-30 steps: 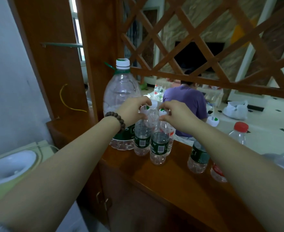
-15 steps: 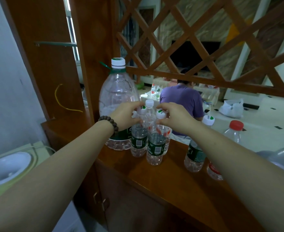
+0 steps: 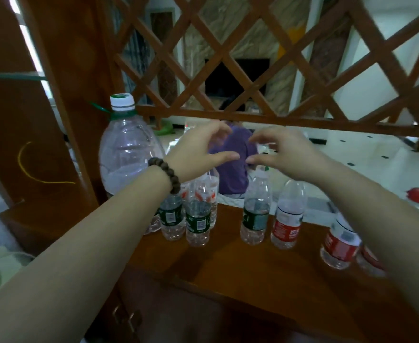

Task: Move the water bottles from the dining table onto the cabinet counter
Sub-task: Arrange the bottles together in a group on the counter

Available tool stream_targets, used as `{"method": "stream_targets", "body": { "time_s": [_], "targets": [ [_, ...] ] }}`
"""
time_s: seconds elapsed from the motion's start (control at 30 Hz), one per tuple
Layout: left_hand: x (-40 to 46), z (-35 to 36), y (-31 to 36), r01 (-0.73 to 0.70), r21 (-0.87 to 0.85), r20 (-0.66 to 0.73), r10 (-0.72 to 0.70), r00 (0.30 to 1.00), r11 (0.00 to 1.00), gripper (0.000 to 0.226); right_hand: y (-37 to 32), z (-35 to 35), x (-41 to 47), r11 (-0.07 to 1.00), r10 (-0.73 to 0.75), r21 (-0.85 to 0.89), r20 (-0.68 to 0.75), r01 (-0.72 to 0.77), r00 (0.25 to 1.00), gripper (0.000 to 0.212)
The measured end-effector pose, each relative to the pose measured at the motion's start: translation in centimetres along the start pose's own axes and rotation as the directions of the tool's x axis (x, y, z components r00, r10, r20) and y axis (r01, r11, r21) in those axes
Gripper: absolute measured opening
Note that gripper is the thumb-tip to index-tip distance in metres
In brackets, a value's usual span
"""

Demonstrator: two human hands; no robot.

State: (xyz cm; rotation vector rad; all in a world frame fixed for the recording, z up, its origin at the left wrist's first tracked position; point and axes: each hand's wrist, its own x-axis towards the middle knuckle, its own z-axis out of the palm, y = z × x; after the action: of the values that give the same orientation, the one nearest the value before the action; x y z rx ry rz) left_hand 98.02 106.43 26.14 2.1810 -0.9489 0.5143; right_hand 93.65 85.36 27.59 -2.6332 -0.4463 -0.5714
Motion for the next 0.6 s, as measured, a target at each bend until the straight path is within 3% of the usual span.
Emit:
{"method": "stream_targets", "body": {
  "time_s": [0.1, 0.23, 0.33, 0.43, 0.6],
  "targets": [
    [2.4, 3.3, 2.1, -0.044, 0.055, 0.225, 0.031, 0.974, 0.998, 0.049, 2.5, -2.3, -1.9, 0.989, 0.127, -0.074, -0.002, -0.127, 0.992, 0.055],
    [3.9, 7.7, 2.7, -0.019, 0.081, 0.345, -0.01, 0.939, 0.997, 0.084, 5.0, -1.2, -4.2, 0.966, 0.25, -0.067, 0.012, -0.249, 0.968, 0.073],
    [4.0, 9.8, 2.3, 0.062, 0.05, 0.336, -0.076, 0.939, 0.997, 0.087, 6.4, 0.4, -5.3, 0.955, 0.297, 0.015, -0.056, -0.297, 0.953, 0.077],
    [4.0, 11.0, 2.1, 0.128, 0.069, 0.268, -0.142, 0.953, 0.989, 0.066, 7.6, 1.4, -5.6, 0.943, 0.33, 0.049, -0.028, -0.329, 0.944, 0.074],
    [4.1, 11.2, 2.2, 0.225, 0.136, 0.171, -0.246, 0.954, 0.965, 0.043, 9.2, 2.0, -5.2, 0.958, 0.275, 0.082, -0.008, -0.273, 0.961, 0.041]
  ]
}}
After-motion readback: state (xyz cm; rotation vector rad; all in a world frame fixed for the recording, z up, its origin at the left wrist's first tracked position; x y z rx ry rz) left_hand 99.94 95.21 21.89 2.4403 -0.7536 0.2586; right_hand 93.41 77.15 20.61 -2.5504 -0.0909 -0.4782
